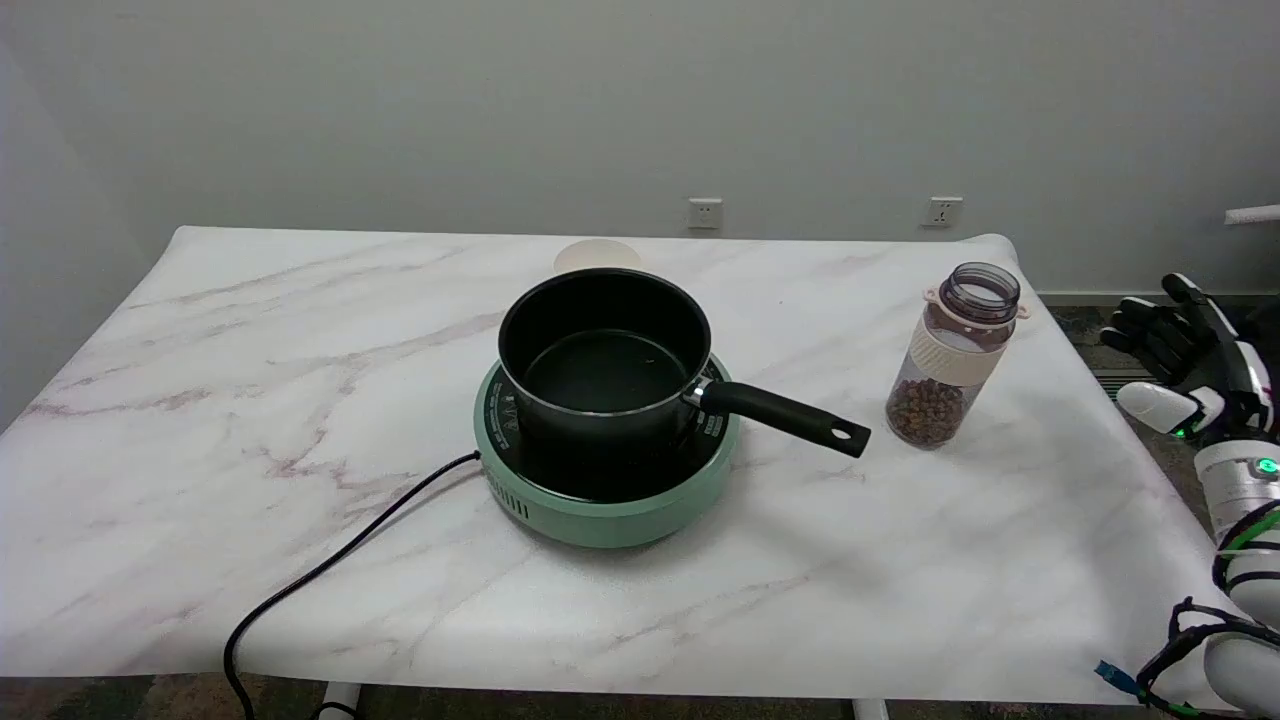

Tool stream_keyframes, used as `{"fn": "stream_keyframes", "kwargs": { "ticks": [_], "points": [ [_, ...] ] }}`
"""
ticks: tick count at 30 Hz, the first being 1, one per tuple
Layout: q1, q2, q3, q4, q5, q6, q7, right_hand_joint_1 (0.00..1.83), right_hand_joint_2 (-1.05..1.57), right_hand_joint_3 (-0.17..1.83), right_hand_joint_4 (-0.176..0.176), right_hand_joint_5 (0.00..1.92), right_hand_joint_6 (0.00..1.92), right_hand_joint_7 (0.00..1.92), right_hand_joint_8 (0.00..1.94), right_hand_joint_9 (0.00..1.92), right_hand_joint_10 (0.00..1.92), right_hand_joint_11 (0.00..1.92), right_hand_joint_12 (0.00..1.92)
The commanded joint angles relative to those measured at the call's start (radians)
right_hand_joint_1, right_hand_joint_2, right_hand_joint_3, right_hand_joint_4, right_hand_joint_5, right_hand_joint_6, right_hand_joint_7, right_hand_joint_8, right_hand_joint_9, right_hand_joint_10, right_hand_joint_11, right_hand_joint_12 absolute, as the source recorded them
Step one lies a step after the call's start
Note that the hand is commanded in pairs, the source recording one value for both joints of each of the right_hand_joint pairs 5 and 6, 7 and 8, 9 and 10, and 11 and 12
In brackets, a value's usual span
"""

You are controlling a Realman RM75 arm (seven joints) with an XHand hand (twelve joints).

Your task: Pick up the bottle.

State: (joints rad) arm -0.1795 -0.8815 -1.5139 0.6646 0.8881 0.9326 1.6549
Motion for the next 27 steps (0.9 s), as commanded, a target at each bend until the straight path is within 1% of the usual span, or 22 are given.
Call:
{"fn": "stream_keyframes", "kwargs": {
  "ticks": [1, 6, 11, 17, 27],
  "points": [
    [0.038, 0.016, -0.047, 0.06, -0.093, -0.097, 0.05, 1.17, -0.8, 0.92, 0.0, 0.22, 0.22, 0.55, 0.55, 0.54, 0.54, 0.63, 0.63],
    [0.046, 0.019, -0.059, 0.069, -0.093, -0.107, 0.058, 1.17, -0.82, 0.92, 0.0, 0.19, 0.19, 0.53, 0.53, 0.52, 0.52, 0.6, 0.6],
    [0.059, 0.02, -0.1, 0.085, -0.093, -0.121, 0.07, 1.17, -0.86, 0.94, 0.0, 0.18, 0.18, 0.52, 0.52, 0.51, 0.51, 0.57, 0.57],
    [0.073, 0.017, -0.136, 0.113, -0.093, -0.123, 0.07, 1.17, -0.87, 0.92, 0.0, 0.18, 0.18, 0.53, 0.53, 0.51, 0.51, 0.56, 0.56],
    [0.076, 0.012, -0.145, 0.169, -0.093, -0.121, 0.068, 1.16, -0.87, 0.86, 0.0, 0.18, 0.18, 0.54, 0.54, 0.52, 0.52, 0.57, 0.57]
  ]
}}
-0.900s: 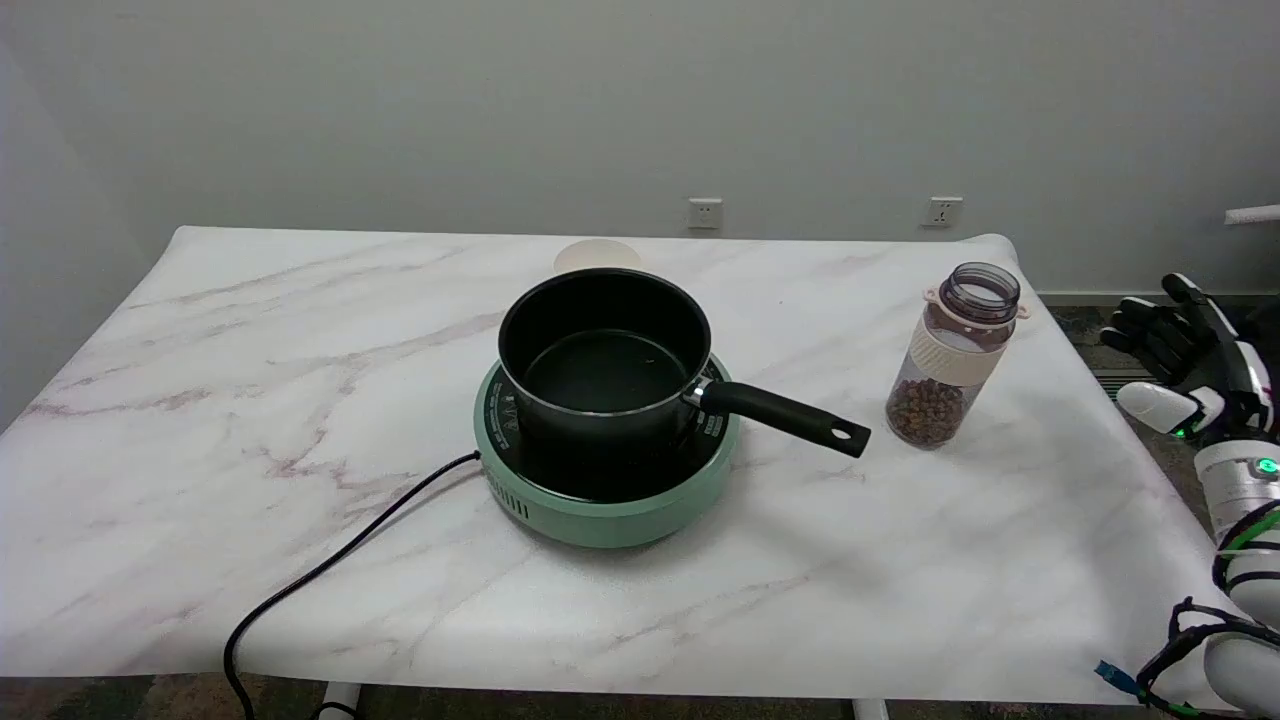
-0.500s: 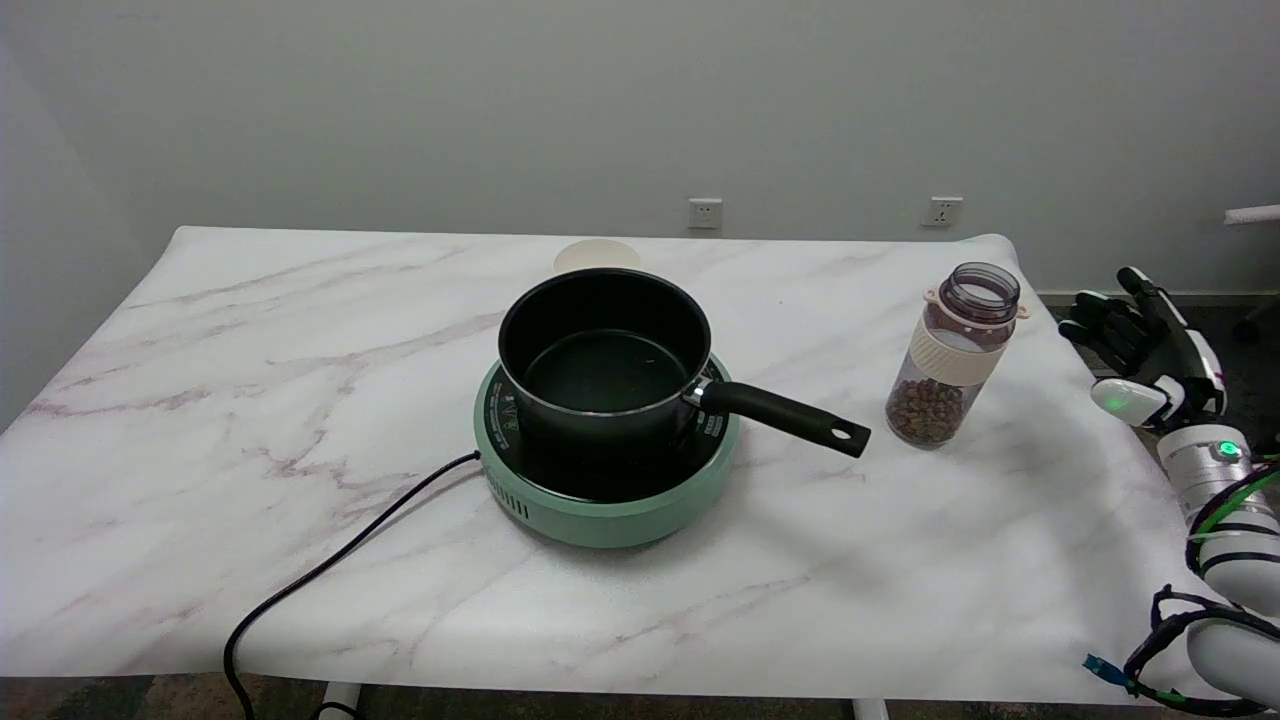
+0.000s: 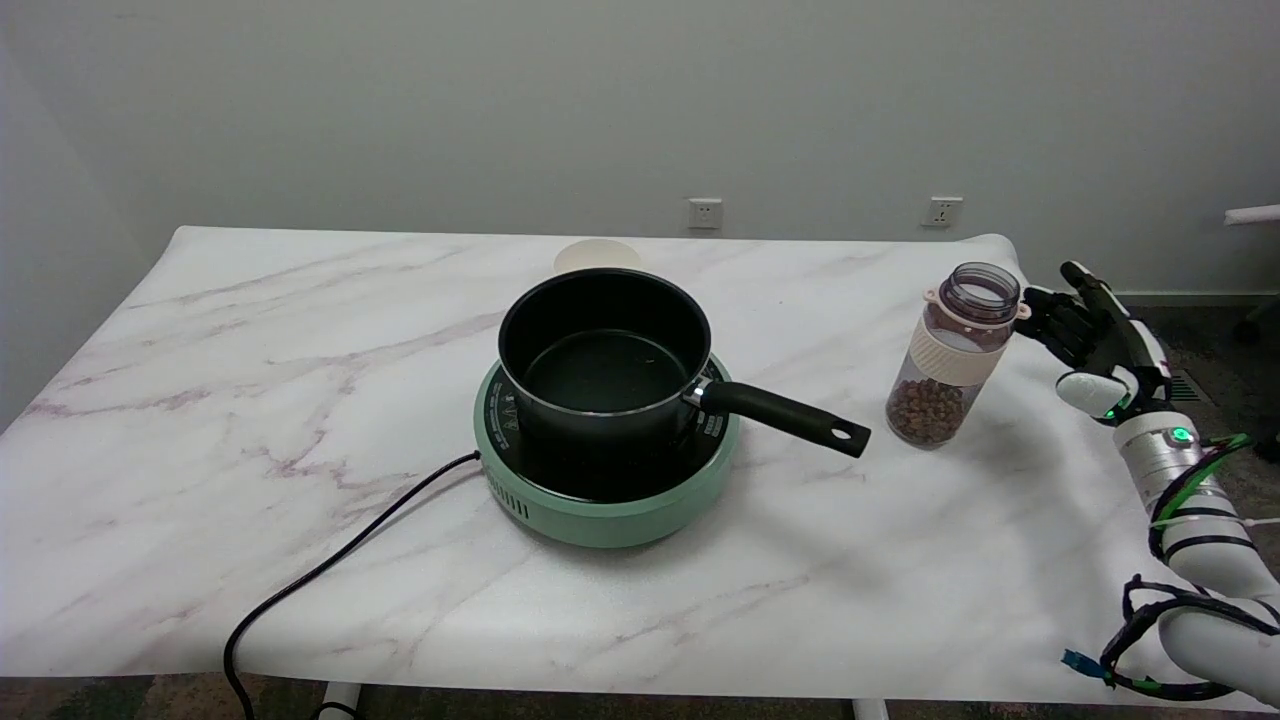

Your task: Pick up the bottle.

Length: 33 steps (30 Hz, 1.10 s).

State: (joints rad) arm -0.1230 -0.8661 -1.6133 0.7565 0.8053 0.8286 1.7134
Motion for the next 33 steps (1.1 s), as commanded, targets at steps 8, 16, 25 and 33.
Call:
{"fn": "stream_keyframes", "kwargs": {
  "ticks": [8, 16, 25, 33],
  "points": [
    [0.021, -0.008, -0.065, 0.087, -0.052, -0.022, 0.011, 1.16, -0.86, 0.86, 0.0, 0.19, 0.19, 0.55, 0.55, 0.53, 0.53, 0.58, 0.58],
    [0.022, -0.008, -0.068, 0.097, -0.11, -0.03, 0.005, 1.15, -0.83, 0.84, 0.0, 0.2, 0.2, 0.56, 0.56, 0.54, 0.54, 0.59, 0.59],
    [0.022, -0.011, -0.083, 0.112, -0.133, -0.03, 0.005, 1.15, -0.8, 0.81, 0.0, 0.22, 0.22, 0.57, 0.57, 0.55, 0.55, 0.59, 0.59],
    [0.025, -0.029, -0.084, 0.131, -0.147, -0.041, 0.005, 1.14, -0.78, 0.82, 0.0, 0.22, 0.22, 0.57, 0.57, 0.55, 0.55, 0.59, 0.59]
  ]
}}
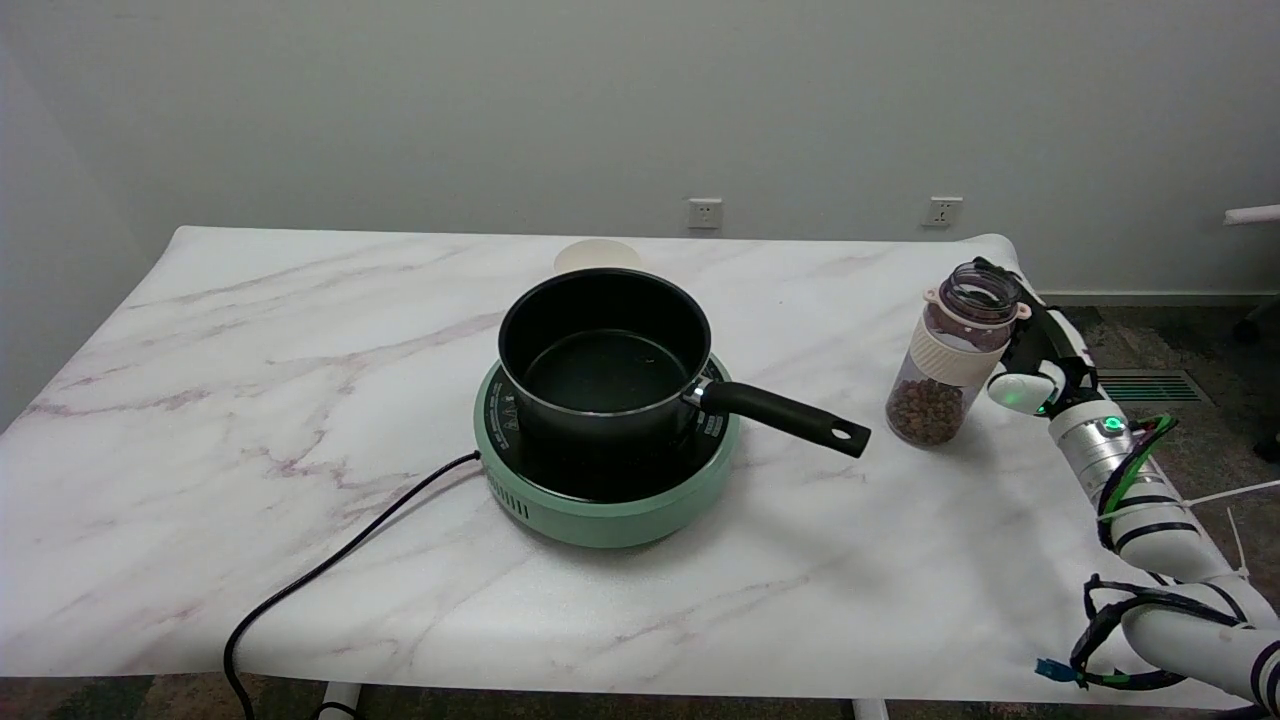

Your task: Pick up the bottle.

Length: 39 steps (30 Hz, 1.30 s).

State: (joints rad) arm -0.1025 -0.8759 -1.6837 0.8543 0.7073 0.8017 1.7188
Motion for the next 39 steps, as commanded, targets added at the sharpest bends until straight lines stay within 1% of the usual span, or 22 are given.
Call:
{"fn": "stream_keyframes", "kwargs": {
  "ticks": [1, 15, 22, 26, 31, 33, 35, 39],
  "points": [
    [0.004, -0.02, -0.014, 0.034, -0.052, -0.014, 0.0, 1.14, -0.78, 0.82, 0.0, 0.22, 0.22, 0.57, 0.57, 0.55, 0.55, 0.59, 0.59],
    [0.009, -0.034, -0.014, 0.048, -0.062, -0.016, -0.002, 1.17, -0.72, 0.83, 0.0, 0.24, 0.24, 0.58, 0.58, 0.55, 0.55, 0.59, 0.59],
    [0.009, -0.034, -0.014, 0.046, -0.062, -0.01, -0.002, 1.24, -0.58, 0.98, 0.0, 0.3, 0.3, 0.59, 0.59, 0.58, 0.58, 0.6, 0.6],
    [0.009, -0.036, -0.014, 0.045, -0.062, -0.007, -0.002, 1.29, -0.43, 1.03, 0.0, 0.4, 0.4, 0.61, 0.61, 0.63, 0.63, 0.64, 0.64],
    [0.009, -0.036, -0.013, 0.044, -0.062, -0.006, -0.002, 1.35, -0.1, 1.1, 0.0, 0.51, 0.51, 0.63, 0.63, 0.68, 0.68, 0.72, 0.72],
    [0.009, -0.036, -0.011, 0.043, -0.062, -0.006, -0.002, 1.37, 0.05, 1.07, 0.0, 0.55, 0.55, 0.64, 0.64, 0.77, 0.77, 0.72, 0.72],
    [0.009, -0.036, -0.01, 0.043, -0.064, -0.006, -0.002, 1.4, 0.23, 0.99, 0.0, 0.6, 0.6, 0.68, 0.68, 0.88, 0.88, 0.72, 0.72],
    [0.009, -0.036, -0.008, 0.04, -0.064, -0.006, -0.002, 1.43, 0.38, 0.9, 0.0, 0.65, 0.65, 0.76, 0.76, 0.97, 0.97, 0.75, 0.75]
  ]
}}
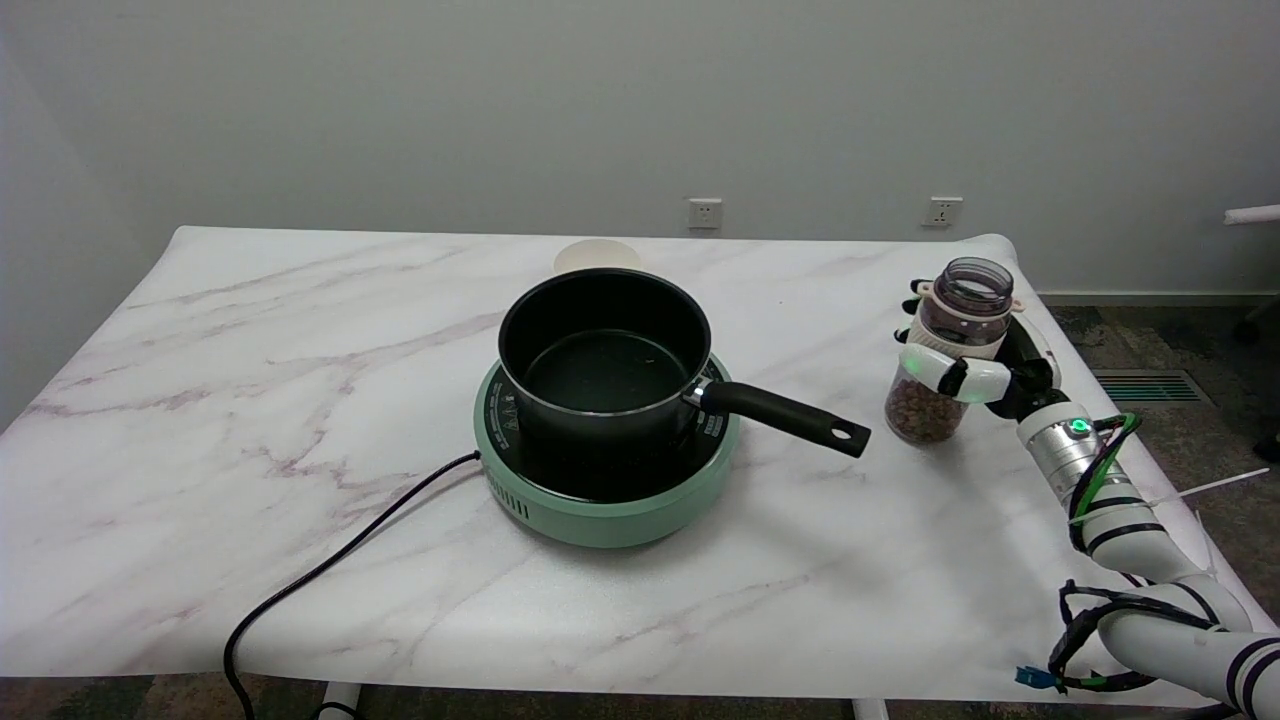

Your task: Pick up the bottle.

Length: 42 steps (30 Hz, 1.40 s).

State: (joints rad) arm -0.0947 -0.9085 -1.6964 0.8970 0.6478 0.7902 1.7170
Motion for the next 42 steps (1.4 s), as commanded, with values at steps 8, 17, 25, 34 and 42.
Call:
{"fn": "stream_keyframes", "kwargs": {
  "ticks": [8, 17, 25, 34, 42],
  "points": [
    [0.001, -0.003, 0.01, -0.007, -0.004, 0.009, 0.0, 1.46, 0.49, 0.84, 0.0, 0.74, 0.74, 0.86, 0.86, 1.09, 1.09, 0.79, 0.79],
    [-0.001, -0.003, 0.016, -0.023, -0.004, 0.03, 0.0, 1.49, 0.57, 0.88, 0.0, 0.87, 0.87, 1.17, 1.17, 1.16, 1.16, 0.88, 0.88],
    [-0.001, -0.003, 0.025, -0.034, -0.004, 0.045, 0.002, 1.51, 0.91, 0.9, 0.0, 1.45, 1.45, 1.63, 1.63, 1.41, 1.41, 1.17, 1.17],
    [0.001, -0.002, 0.052, -0.032, -0.004, 0.048, 0.008, 1.4, 1.33, 0.43, 0.0, 1.92, 1.92, 1.85, 1.85, 1.45, 1.45, 1.27, 1.27],
    [0.062, 0.037, 0.069, -0.008, -0.059, 0.04, 0.009, 1.39, 1.33, 0.37, 0.0, 1.92, 1.92, 1.9, 1.9, 1.43, 1.43, 1.26, 1.26]
  ]
}}
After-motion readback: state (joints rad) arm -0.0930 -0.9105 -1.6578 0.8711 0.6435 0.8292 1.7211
